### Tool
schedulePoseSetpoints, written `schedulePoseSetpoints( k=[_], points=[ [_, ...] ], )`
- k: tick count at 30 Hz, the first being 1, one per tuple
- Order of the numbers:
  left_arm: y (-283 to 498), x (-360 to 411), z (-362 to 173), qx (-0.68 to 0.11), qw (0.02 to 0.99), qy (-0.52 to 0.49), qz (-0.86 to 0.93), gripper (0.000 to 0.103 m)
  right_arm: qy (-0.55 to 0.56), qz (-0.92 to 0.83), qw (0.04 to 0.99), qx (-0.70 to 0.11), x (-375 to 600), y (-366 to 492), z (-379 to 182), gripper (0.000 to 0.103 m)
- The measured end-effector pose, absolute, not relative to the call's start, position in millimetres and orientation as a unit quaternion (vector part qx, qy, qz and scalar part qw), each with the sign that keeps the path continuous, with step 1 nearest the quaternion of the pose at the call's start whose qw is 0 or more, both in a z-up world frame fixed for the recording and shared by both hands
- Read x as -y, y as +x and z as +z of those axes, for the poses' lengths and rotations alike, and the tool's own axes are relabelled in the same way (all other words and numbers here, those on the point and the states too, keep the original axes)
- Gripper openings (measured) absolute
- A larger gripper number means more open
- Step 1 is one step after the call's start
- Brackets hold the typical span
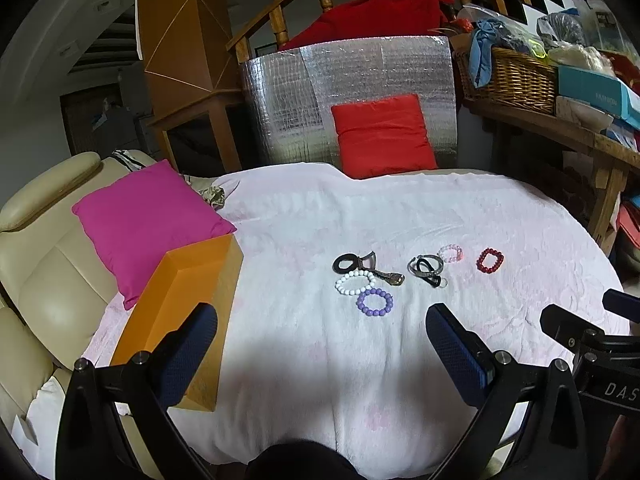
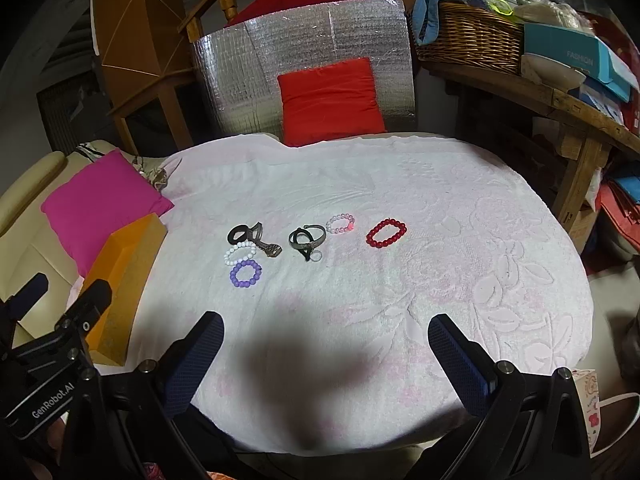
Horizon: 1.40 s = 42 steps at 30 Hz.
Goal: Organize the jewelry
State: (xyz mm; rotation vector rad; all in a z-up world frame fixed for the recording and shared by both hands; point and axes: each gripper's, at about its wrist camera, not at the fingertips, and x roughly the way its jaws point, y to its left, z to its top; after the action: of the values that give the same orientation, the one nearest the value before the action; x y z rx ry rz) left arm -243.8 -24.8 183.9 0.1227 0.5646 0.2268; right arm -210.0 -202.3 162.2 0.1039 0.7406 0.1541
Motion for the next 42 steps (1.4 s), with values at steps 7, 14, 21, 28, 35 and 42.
schedulePoseSetpoints(
  k=[7, 14, 21, 28, 35, 42],
  points=[
    [-242, 25, 181, -0.281, 0.951, 0.062, 0.113, 0.103, 0.046, 0.076, 0.929, -0.359, 201, -208, 161, 0.103],
    [-240, 23, 180, -0.283, 0.950, 0.061, 0.114, 0.103, 0.041, 0.076, 0.929, -0.361, 199, -205, 159, 0.103],
    [-241, 21, 178, -0.285, 0.950, 0.058, 0.117, 0.103, 0.040, 0.074, 0.929, -0.360, 198, -203, 157, 0.103],
    [-238, 15, 175, -0.290, 0.948, 0.055, 0.121, 0.103, 0.036, 0.074, 0.930, -0.358, 197, -198, 156, 0.103],
    [-230, 13, 171, -0.296, 0.945, 0.055, 0.125, 0.103, 0.036, 0.073, 0.932, -0.354, 196, -188, 155, 0.103],
    [-216, 11, 162, -0.310, 0.941, 0.057, 0.123, 0.103, 0.040, 0.072, 0.933, -0.352, 202, -170, 150, 0.103]
  ],
)
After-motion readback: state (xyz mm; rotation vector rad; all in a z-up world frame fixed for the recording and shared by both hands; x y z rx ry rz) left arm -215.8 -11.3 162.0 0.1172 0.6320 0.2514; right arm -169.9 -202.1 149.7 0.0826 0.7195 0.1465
